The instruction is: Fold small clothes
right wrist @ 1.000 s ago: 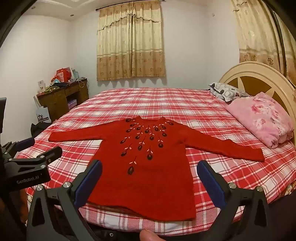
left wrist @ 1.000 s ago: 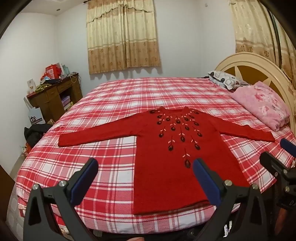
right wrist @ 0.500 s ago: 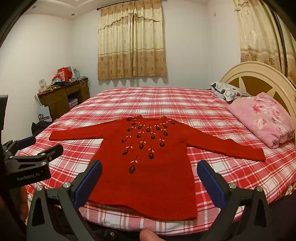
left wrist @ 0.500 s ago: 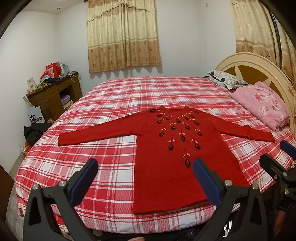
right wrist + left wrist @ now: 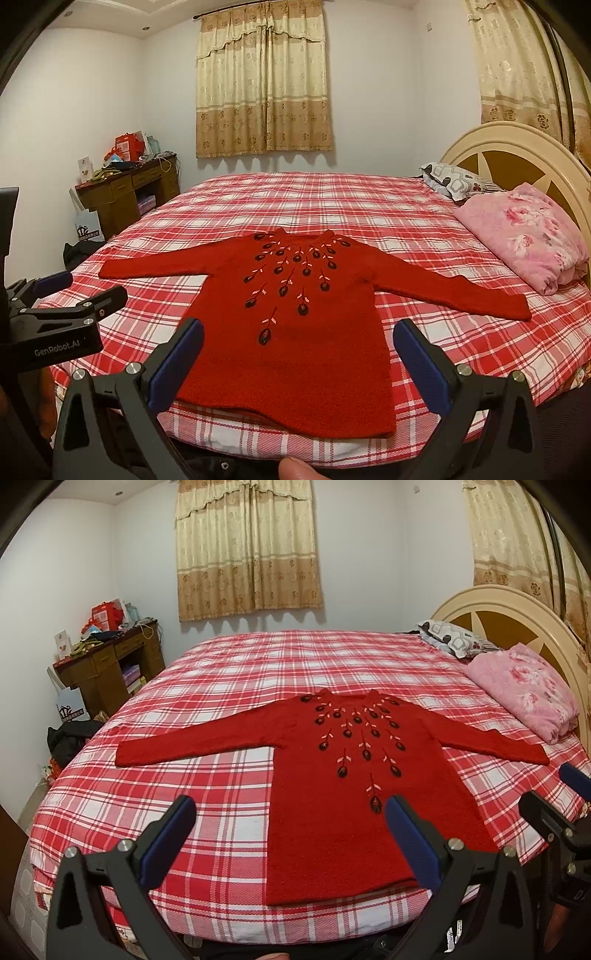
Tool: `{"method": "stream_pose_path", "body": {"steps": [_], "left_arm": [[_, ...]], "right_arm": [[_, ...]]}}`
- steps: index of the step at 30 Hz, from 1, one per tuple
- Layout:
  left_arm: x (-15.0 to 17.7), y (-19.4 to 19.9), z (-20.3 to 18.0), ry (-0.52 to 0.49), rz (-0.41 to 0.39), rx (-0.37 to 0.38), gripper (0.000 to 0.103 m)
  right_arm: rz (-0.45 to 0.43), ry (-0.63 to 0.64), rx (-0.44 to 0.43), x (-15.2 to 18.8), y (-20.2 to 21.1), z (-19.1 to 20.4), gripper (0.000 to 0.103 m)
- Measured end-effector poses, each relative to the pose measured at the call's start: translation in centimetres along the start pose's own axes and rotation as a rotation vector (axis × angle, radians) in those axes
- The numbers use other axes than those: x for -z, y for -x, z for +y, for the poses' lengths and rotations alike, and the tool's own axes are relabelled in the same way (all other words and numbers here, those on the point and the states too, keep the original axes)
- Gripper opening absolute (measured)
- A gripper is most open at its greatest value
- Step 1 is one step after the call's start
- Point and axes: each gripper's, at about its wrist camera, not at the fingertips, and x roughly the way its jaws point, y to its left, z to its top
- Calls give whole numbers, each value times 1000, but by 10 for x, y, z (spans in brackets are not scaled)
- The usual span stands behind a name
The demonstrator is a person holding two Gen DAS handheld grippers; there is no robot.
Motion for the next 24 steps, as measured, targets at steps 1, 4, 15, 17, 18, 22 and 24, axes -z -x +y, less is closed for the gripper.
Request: {"method": "stream_pose_path", "body": {"steps": [1, 4, 15, 17, 18, 22, 24], "left_arm": [[0, 0, 0, 1, 1, 1, 103], [-1, -1, 0, 3, 3, 1, 103], [-2, -1, 1, 7, 5, 7, 103], [-2, -1, 0, 9, 6, 7, 103], [-2, -2, -1, 9, 8, 7, 103], [-2, -2, -2, 11, 8, 7, 103], [-2, -2, -3, 12, 8, 7, 103]], "right_arm": [[0, 0, 0, 0, 0, 0, 102], [1, -2, 1, 0, 0, 0, 102], [4, 3, -6, 0, 1, 4, 102], [5, 5, -8, 0, 1, 5, 102], [6, 7, -8, 0, 1, 5, 102], [11, 11, -10, 2, -1, 6, 102], [10, 10, -9, 2, -1, 5, 102]]}}
